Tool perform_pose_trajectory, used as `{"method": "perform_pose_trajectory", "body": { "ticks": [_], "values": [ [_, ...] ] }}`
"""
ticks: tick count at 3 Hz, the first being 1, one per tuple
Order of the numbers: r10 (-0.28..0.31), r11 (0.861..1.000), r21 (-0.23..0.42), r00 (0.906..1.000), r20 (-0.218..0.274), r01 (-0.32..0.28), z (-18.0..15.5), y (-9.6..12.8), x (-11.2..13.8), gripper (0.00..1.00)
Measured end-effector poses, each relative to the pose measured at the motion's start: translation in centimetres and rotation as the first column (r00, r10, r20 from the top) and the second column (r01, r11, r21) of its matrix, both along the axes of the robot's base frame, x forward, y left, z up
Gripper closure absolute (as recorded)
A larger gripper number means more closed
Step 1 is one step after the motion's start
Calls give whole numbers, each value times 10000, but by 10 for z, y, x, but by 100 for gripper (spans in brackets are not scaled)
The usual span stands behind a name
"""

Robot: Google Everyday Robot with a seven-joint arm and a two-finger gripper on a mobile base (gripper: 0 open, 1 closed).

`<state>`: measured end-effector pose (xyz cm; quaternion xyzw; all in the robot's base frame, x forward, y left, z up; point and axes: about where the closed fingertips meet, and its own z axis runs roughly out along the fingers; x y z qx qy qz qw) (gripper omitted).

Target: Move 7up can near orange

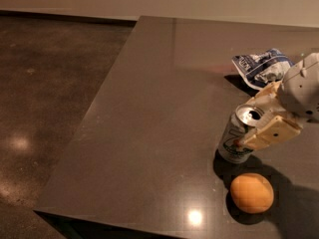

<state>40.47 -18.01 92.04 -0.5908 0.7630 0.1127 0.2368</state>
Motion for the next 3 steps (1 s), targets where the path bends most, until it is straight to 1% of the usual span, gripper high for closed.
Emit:
{"method": "perform_pose_trajectory", "body": {
  "ticks": [2,3],
  "values": [
    [-212,9998,59,9996,-177,213,-8,-11,-10,37],
    [-307,9994,166,9991,-280,312,-11,-15,-13,12]
  ]
}}
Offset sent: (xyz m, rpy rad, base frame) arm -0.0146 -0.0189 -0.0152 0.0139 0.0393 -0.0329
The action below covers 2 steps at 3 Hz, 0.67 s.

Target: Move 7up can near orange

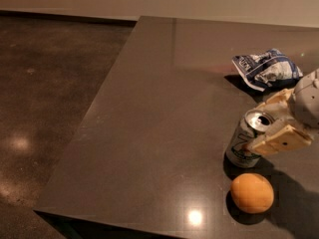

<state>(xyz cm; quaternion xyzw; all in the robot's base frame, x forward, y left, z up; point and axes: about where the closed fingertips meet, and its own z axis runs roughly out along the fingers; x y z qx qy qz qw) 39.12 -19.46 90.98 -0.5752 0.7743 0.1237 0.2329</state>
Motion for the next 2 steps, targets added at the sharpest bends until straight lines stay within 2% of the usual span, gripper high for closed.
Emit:
{"method": "perform_pose_trajectory", "body": {
  "ticks": [1,2],
  "values": [
    [6,10000,-15,10000,32,-6,1,1,0,0],
    [6,10000,-16,10000,33,-6,1,1,0,0]
  ]
}}
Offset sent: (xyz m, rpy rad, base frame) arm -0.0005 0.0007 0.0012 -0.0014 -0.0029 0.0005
